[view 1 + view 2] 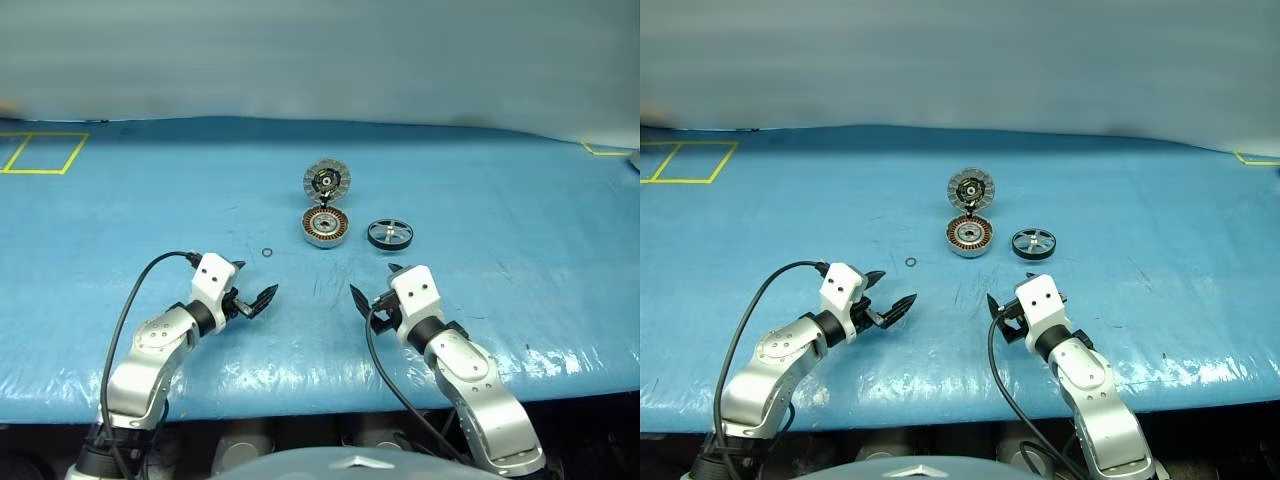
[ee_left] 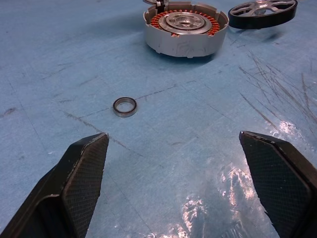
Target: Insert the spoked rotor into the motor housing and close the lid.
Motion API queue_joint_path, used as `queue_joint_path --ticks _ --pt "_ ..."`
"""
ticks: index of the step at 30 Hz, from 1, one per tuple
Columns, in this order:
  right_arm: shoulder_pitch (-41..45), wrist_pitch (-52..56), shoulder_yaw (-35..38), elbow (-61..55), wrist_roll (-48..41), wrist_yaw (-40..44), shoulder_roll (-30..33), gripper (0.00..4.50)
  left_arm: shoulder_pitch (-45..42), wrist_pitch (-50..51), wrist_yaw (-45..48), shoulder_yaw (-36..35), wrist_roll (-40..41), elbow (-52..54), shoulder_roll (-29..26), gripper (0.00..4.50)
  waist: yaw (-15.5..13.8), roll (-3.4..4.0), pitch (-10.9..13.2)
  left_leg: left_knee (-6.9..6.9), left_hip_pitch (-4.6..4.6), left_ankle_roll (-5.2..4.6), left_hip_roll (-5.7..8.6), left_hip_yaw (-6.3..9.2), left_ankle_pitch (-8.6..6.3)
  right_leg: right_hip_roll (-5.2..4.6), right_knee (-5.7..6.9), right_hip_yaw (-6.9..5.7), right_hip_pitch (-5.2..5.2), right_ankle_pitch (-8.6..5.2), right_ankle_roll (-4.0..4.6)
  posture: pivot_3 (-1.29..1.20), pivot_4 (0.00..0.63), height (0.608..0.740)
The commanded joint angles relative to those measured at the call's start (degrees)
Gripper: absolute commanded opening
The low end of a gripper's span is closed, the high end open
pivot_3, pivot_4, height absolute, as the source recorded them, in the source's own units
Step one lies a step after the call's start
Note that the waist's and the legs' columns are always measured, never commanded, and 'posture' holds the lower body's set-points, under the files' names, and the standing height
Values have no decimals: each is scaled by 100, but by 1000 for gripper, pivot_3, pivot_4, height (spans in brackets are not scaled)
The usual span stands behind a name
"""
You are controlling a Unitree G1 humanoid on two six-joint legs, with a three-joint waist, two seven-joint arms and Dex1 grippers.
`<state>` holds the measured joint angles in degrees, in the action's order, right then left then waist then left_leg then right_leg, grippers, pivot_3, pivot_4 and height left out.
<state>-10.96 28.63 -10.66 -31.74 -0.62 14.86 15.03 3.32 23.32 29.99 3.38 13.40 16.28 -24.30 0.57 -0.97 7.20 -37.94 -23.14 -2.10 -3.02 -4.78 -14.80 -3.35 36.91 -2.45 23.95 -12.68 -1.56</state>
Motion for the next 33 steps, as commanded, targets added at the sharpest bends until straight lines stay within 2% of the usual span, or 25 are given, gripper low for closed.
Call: queue_joint_path --ticks 1,33 --pt "37 -89 25 -143 4 -29 -24 4428 -21 -96 -23 -25 -36 214 5 4500 0 0 0 0 0 0 0 0 0 0 0 0 0 0 0 0 150 740" --pt "131 12 -61 -98 15 72 32 4428 29 -147 18 -44 -90 140 38 4500 1 0 0 0 0 0 0 0 0 0 0 0 0 0 0 0 150 740"
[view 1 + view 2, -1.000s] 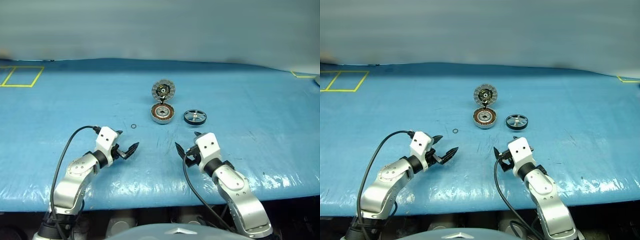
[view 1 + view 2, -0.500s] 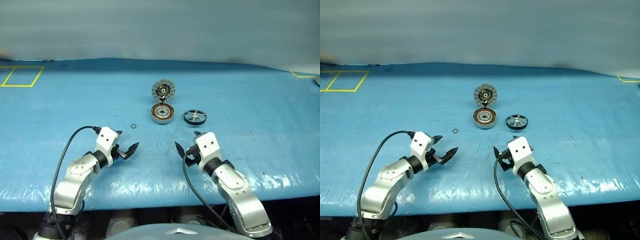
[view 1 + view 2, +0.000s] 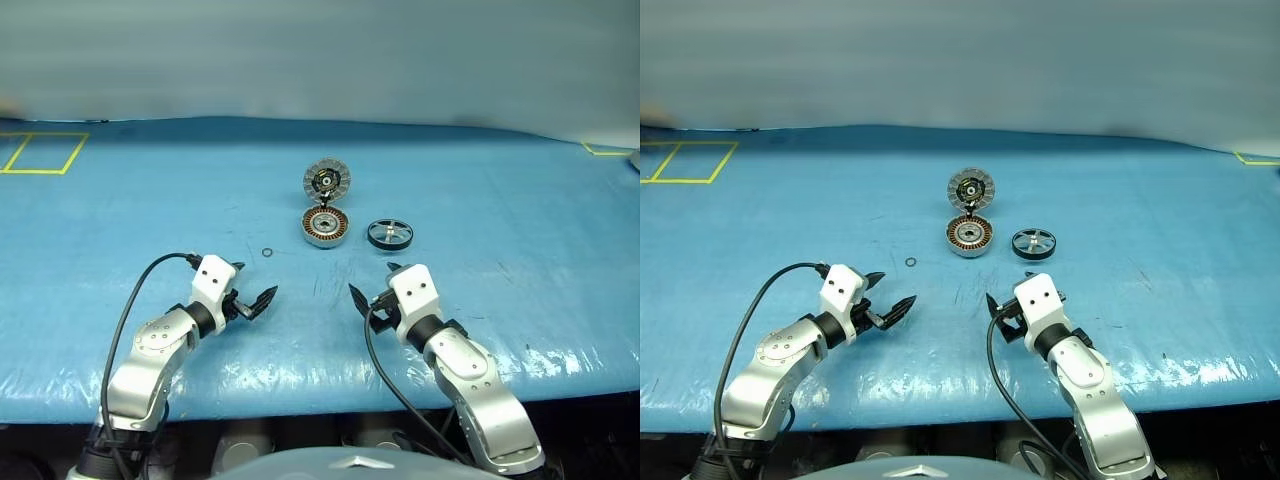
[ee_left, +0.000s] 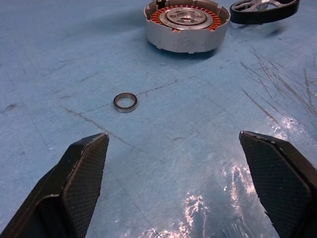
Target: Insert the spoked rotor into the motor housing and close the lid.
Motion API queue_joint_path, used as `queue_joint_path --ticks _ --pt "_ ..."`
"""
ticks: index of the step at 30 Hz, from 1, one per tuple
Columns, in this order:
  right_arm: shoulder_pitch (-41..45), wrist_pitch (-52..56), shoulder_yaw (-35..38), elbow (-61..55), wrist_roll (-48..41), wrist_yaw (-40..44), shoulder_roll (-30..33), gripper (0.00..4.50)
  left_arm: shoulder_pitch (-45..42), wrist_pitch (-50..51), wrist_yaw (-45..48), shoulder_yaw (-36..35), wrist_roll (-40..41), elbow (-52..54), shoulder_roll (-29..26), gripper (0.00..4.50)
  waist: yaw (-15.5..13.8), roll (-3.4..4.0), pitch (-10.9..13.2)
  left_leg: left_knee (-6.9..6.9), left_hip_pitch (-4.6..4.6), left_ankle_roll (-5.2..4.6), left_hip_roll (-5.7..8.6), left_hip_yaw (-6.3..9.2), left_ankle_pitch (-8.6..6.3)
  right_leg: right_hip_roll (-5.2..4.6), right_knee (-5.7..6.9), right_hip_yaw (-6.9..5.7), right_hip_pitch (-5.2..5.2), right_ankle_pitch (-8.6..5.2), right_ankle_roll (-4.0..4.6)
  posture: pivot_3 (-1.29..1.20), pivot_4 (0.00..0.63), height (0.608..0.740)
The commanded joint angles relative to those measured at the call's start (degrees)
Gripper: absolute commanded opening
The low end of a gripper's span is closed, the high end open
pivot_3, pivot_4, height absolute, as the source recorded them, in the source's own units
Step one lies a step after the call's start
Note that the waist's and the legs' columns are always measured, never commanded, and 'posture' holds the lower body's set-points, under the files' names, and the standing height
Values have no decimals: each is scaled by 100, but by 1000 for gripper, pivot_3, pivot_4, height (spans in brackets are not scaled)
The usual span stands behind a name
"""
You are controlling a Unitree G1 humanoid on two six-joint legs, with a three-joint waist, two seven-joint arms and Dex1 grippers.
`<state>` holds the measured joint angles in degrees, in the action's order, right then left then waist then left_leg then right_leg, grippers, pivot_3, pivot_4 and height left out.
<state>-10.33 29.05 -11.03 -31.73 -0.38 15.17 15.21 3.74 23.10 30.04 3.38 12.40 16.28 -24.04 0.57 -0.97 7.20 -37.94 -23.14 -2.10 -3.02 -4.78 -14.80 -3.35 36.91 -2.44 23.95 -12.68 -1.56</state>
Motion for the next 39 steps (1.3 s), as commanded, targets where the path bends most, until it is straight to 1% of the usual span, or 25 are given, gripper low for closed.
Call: queue_joint_path --ticks 1,6,8,10,12,14,16,18,20,22,25,28,30,34,39 --pt "75 -32 -26 -91 -7 41 13 4428 -10 -127 10 -44 10 137 13 4500 0 0 0 0 0 0 0 0 0 0 0 0 0 0 0 0 150 740" --pt "120 44 -60 -99 6 48 33 4428 23 -135 -4 -60 12 139 20 4500 1 0 0 0 0 0 0 0 0 0 0 0 0 0 0 0 150 740" --pt "211 192 -80 -121 20 90 92 4428 29 -143 -16 -58 8 133 31 4500 4 0 0 0 0 0 0 0 0 0 0 0 0 0 0 0 150 740" --pt "360 532 -156 -144 14 277 291 4428 26 -148 -28 -48 1 125 48 4500 2 0 0 -1 0 0 0 -1 0 0 0 0 0 0 0 0 150 740" --pt "694 1077 -408 -204 123 604 724 4428 30 -169 -35 -39 0 105 79 4500 2 -1 1 -3 0 0 1 -1 0 -1 0 1 -1 1 0 0 150 740" --pt "965 1438 -610 -270 231 758 1027 4428 31 -183 -37 -29 -5 88 99 4500 2 -1 4 -3 0 -1 2 -2 0 -3 0 0 -1 1 1 0 150 740" --pt "1560 1795 -893 -284 329 1104 1440 4428 45 -246 -40 -26 -17 59 135 4500 7 2 8 -3 0 -1 2 1 0 -3 0 -2 -1 4 5 0 150 740" --pt "2178 2021 -1027 -175 199 1503 1662 4428 82 -352 -19 -4 -49 43 154 4500 12 -1 19 -4 0 -2 2 -2 0 -1 2 0 3 10 15 0 150 740" --pt "2655 2210 -1091 -31 100 1716 1721 4428 122 -485 -9 28 -105 36 156 4500 11 -3 24 -4 0 -2 0 -1 0 4 2 -1 4 10 15 0 150 740" --pt "3138 2427 -1151 224 120 1770 1661 4428 148 -543 -15 38 -123 26 175 4500 2 -6 25 -2 -1 -2 0 5 0 7 2 -4 2 14 26 0 150 740" --pt "3996 2598 -1258 909 165 1789 1358 4428 205 -591 -37 37 -131 23 215 4500 2 -8 29 0 -9 -3 2 6 0 5 0 -6 6 15 28 0 150 740" --pt "4596 2373 -1478 1713 248 1821 1067 4428 255 -633 -64 24 -137 18 250 4500 7 -7 29 -7 -37 -5 5 1 0 4 2 -1 35 24 16 0 150 740" --pt "4824 2133 -1582 2195 296 1863 929 4428 269 -649 -81 20 -146 16 269 4500 1 -7 29 -11 -51 -6 7 -1 0 5 3 0 48 43 -16 0 150 740" --pt "5189 1570 -1736 3148 389 1954 653 4428 317 -691 -140 -21 -159 29 285 4500 10 -5 30 -12 -55 -12 10 -3 -3 4 0 0 49 46 -22 0 150 740" --pt "5391 1116 -1777 3885 525 2042 424 4428 356 -734 -192 -44 -155 39 289 4500 13 -1 33 -13 -56 -13 32 -6 -3 3 2 2 51 48 -24 0 150 740"
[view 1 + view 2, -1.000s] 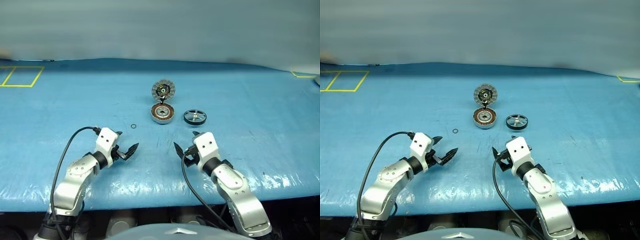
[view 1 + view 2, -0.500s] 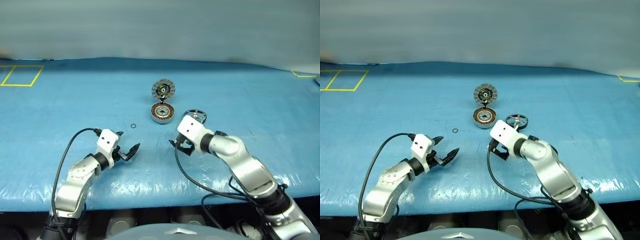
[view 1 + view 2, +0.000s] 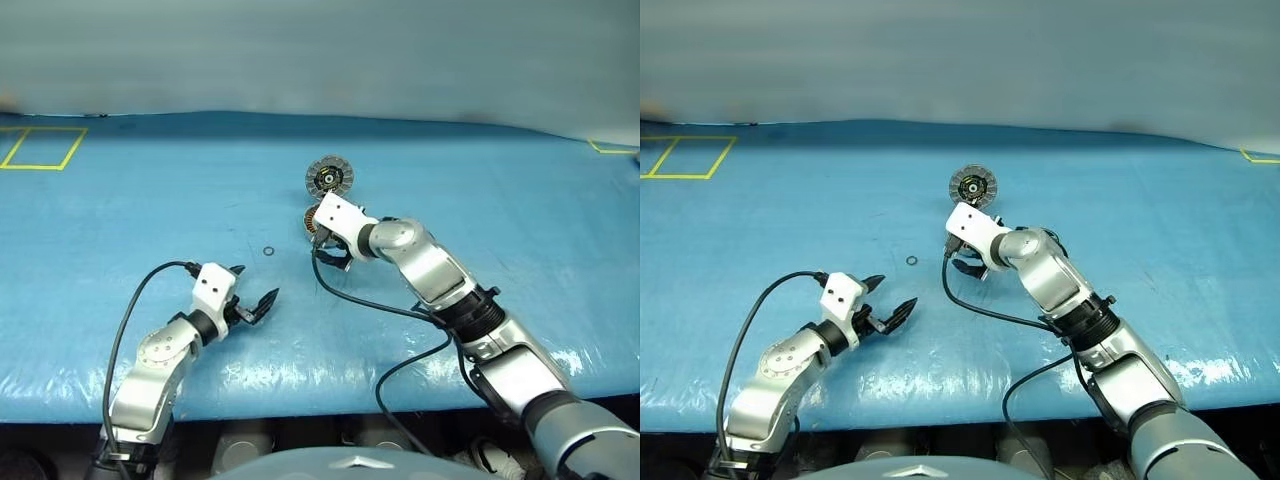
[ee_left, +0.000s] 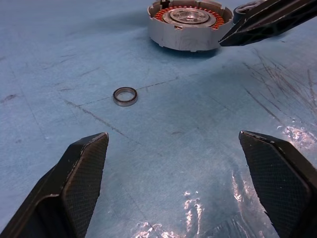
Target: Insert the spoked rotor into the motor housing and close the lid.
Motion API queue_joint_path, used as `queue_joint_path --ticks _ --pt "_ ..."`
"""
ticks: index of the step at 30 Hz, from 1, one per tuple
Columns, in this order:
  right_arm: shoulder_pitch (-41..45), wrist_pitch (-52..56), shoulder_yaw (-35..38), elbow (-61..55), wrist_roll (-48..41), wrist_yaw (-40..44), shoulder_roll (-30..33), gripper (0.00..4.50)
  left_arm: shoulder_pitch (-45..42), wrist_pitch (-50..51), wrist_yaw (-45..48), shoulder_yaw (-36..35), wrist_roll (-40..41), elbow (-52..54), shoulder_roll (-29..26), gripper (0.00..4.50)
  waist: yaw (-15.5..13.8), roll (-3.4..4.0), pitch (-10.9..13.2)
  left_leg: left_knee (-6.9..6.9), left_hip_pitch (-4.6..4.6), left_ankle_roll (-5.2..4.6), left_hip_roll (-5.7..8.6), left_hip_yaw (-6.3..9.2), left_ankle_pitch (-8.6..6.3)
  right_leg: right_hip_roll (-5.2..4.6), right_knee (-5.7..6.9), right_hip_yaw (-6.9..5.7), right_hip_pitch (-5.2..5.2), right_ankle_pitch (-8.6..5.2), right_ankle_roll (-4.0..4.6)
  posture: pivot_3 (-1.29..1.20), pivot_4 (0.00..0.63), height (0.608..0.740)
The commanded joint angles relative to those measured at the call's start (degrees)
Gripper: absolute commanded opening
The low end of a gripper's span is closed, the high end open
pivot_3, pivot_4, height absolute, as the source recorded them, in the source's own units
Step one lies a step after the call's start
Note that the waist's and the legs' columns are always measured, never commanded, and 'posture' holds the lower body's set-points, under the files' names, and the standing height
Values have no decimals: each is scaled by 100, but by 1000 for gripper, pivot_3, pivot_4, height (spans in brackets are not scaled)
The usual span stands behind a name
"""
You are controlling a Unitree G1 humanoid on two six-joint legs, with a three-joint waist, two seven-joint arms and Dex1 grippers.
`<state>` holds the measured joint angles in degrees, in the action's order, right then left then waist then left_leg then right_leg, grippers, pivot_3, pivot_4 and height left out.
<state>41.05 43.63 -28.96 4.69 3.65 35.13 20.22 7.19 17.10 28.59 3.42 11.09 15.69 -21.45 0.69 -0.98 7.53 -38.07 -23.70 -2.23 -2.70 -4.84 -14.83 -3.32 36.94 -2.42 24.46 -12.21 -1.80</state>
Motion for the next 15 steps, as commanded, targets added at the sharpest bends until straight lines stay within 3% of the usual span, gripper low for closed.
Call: queue_joint_path --ticks 1,12,15 --pt "281 -438 0 391 162 75 -105 4428 18 -139 -53 -50 -23 100 33 4500 2 0 0 -1 1 0 1 0 0 0 1 0 0 0 0 0 150 740" --pt "445 -656 -70 1512 153 908 -345 4428 33 -199 -122 -77 -13 70 82 4500 8 1 0 -2 7 1 -1 0 1 -2 2 0 -6 2 -3 0 150 740" --pt "541 -201 -44 1799 135 997 -480 3796 44 -214 -131 -103 -3 81 99 4500 17 3 -2 -2 11 1 -1 -1 1 -1 5 0 -8 2 -3 0 150 740"
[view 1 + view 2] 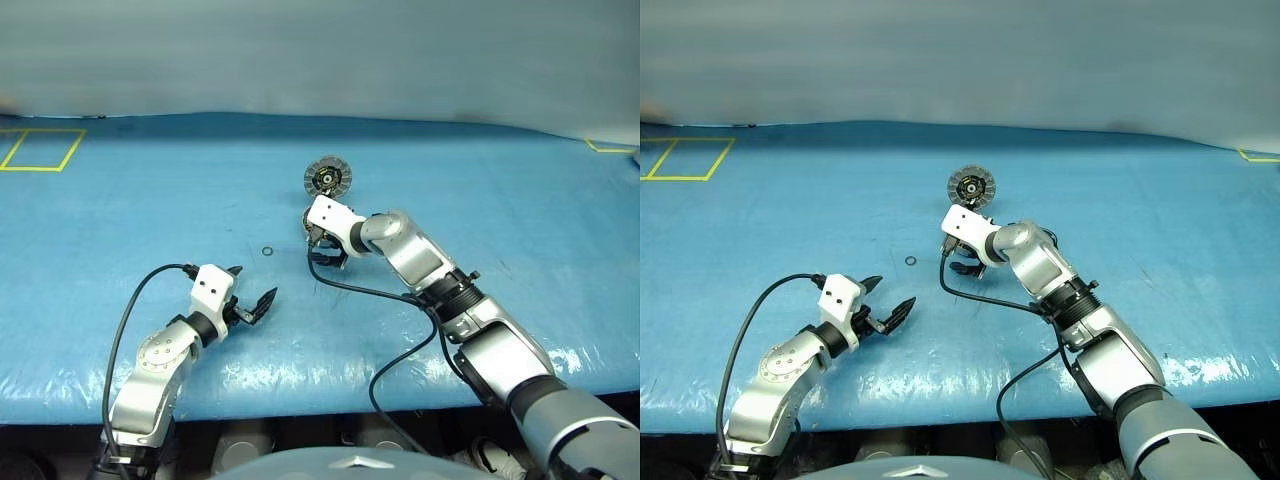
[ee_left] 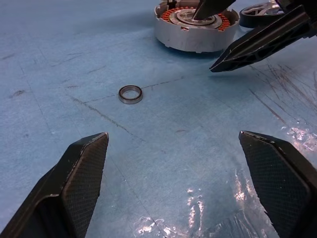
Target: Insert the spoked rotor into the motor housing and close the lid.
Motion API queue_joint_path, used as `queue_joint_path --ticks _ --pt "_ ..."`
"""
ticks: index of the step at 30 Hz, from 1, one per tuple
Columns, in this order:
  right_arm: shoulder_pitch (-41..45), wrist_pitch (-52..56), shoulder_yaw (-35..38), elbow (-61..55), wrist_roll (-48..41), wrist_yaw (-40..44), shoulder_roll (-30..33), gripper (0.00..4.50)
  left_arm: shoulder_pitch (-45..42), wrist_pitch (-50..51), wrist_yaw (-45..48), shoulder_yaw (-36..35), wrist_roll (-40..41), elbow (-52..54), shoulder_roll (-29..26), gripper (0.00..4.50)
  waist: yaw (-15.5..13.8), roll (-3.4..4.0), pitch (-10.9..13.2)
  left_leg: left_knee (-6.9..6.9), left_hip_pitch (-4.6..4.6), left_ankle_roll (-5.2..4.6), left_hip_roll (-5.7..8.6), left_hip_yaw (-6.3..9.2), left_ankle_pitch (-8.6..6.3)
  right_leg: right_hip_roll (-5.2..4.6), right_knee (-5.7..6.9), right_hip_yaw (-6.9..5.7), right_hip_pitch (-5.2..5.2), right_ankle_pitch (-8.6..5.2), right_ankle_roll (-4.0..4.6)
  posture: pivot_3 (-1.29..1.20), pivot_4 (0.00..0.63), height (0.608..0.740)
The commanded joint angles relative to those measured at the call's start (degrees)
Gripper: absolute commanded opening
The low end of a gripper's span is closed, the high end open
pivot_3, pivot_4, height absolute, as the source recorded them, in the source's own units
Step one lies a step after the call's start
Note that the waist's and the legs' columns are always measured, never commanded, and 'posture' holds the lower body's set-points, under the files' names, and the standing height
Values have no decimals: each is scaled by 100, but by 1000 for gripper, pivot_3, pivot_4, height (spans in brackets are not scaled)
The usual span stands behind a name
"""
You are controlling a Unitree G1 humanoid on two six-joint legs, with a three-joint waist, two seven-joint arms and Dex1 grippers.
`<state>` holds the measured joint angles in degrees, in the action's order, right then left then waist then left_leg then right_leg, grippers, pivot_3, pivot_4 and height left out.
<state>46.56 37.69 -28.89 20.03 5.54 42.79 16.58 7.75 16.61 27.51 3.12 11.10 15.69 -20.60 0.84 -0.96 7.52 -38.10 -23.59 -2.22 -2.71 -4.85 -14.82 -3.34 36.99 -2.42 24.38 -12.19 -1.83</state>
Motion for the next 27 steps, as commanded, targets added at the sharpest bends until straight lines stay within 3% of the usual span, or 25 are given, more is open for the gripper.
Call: queue_joint_path --ticks 1,6,7,14,21,27 --pt "2 516 -31 308 -60 243 -156 3519 -5 -169 -26 -80 -4 85 17 4500 3 0 -2 0 1 0 0 0 0 0 0 -1 -2 0 0 0 150 740" --pt "-170 1033 -325 12 -29 562 -203 1892 53 -187 -57 -163 13 131 16 4500 12 0 -18 2 7 0 -5 2 -1 -2 1 -2 -7 -1 2 0 150 740" --pt "-218 1188 -323 -66 -40 539 -245 1775 59 -189 -66 -184 15 139 18 4500 18 0 -24 3 10 -1 -6 2 -1 -3 1 -2 -9 -1 2 0 150 740" --pt "-1045 2402 -441 -1514 -54 112 -436 1773 162 -174 -108 -297 48 208 14 4500 48 8 -54 19 86 4 -32 0 -5 -5 -5 -10 -77 -31 49 0 150 740" --pt "-1912 3664 -661 -3063 -248 -430 -606 1773 207 -141 -92 -374 89 259 -33 4500 53 -1 -75 20 97 8 -35 6 -8 -14 -3 -16 -69 -38 60 0 150 740" --pt "-2281 4214 -406 -3749 -323 -1014 -952 1773 207 -99 -70 -355 92 278 -54 4500 51 -5 -80 19 100 11 -36 14 -9 -25 -6 -21 -62 -41 65 0 150 740"
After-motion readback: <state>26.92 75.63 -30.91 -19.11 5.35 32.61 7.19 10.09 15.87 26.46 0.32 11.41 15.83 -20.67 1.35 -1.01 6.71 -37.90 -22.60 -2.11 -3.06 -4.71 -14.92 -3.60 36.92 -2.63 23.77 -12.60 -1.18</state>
